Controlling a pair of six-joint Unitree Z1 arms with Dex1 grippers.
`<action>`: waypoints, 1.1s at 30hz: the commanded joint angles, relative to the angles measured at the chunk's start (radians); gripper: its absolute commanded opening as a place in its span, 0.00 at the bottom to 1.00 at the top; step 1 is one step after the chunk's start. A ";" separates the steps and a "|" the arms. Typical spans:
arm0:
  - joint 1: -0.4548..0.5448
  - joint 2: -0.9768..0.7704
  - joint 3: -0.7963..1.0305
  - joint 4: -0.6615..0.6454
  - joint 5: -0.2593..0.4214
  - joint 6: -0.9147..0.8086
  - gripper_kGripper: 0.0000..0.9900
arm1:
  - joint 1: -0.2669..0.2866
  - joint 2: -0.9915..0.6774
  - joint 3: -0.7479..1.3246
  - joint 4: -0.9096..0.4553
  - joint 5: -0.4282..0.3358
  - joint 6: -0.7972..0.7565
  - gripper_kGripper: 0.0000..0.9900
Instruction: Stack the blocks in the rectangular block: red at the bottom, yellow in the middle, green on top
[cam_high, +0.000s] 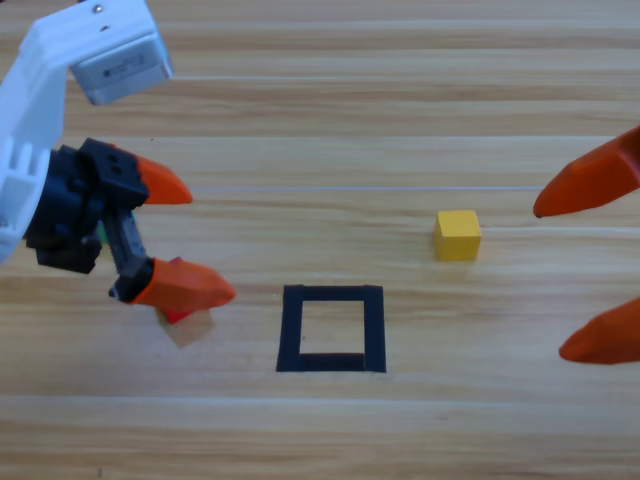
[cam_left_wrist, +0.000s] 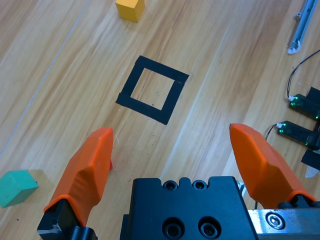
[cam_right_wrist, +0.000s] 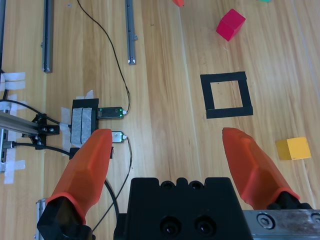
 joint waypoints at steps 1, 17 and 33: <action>-0.017 -0.016 0.033 0.007 0.011 -0.011 1.00 | 0.040 0.053 0.000 0.018 -0.014 0.009 0.98; -0.017 -0.002 -0.012 0.004 0.166 -0.204 0.97 | -0.161 0.212 -0.135 -0.065 -0.379 0.431 0.99; 0.023 0.453 -0.409 0.452 0.485 -1.065 0.95 | -0.171 0.788 -0.709 0.314 -0.541 0.865 0.99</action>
